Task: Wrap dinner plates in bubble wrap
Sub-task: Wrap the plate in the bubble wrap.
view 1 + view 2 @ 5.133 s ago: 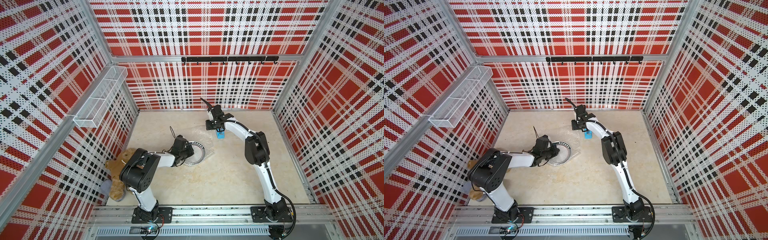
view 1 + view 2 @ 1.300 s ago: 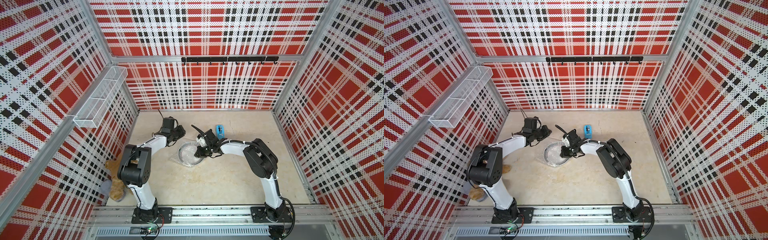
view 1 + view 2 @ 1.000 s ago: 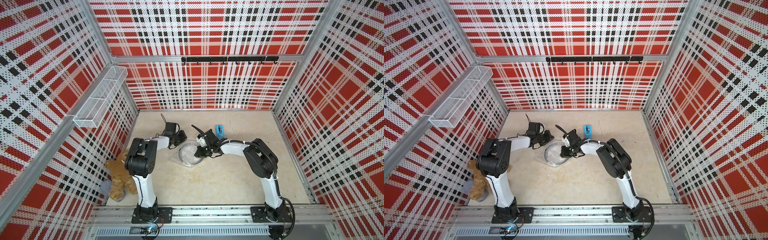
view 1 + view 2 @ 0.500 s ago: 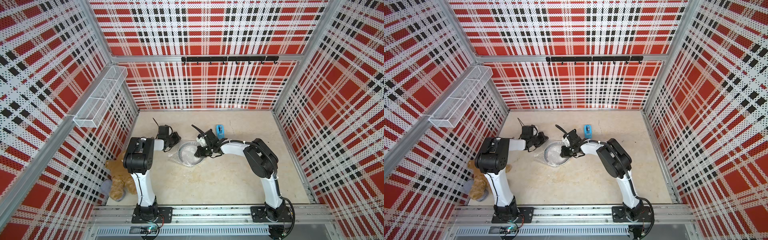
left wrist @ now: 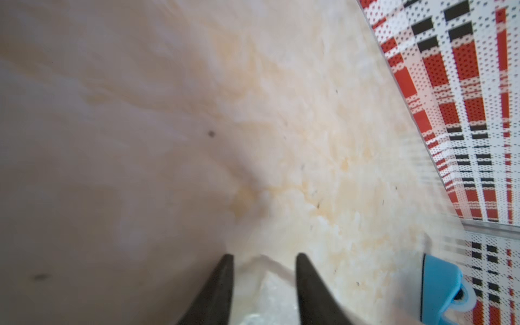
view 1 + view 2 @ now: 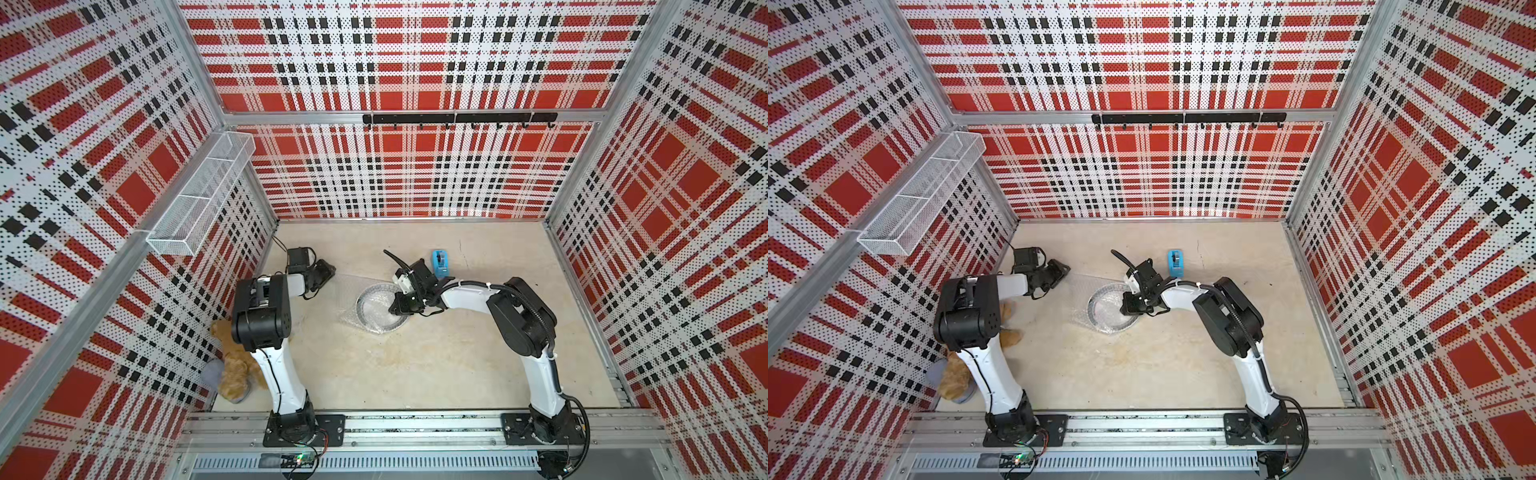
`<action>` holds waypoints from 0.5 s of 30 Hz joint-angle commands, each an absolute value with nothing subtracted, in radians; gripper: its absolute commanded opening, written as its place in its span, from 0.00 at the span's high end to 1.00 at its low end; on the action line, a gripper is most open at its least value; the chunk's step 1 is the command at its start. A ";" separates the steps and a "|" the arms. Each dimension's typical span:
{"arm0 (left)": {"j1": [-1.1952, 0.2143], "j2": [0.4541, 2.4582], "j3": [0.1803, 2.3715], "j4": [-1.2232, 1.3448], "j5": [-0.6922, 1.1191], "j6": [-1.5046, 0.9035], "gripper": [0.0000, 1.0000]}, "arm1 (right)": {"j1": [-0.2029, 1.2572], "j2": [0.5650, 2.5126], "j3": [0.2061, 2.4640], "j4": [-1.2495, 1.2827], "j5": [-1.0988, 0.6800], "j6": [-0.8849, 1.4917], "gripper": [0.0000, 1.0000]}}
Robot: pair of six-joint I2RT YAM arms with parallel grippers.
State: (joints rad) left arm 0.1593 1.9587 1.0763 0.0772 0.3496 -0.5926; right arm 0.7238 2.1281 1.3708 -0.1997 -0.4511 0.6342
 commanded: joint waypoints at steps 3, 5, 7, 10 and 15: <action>0.175 1.877 1.050 -0.024 0.315 -0.510 0.37 | 0.728 2.157 1.327 -0.332 -0.376 0.639 1.00; 0.176 1.886 1.045 -0.028 0.339 -0.507 0.37 | 0.728 2.157 1.328 -0.333 -0.377 0.637 1.00; 0.169 1.913 1.053 -0.028 0.375 -0.503 0.37 | 0.727 2.160 1.329 -0.334 -0.377 0.635 1.00; 0.141 1.956 1.089 -0.055 0.392 -0.484 0.36 | 0.728 2.160 1.330 -0.335 -0.380 0.635 1.00; 0.103 2.012 1.151 -0.121 0.357 -0.470 0.41 | 0.727 2.157 1.327 -0.331 -0.378 0.638 1.00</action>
State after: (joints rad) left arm 0.1219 1.9644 1.1324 -0.0429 0.3622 -0.4973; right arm 0.7238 2.1281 1.3708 -0.2001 -0.4507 0.6342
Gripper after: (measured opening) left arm 0.608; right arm 0.042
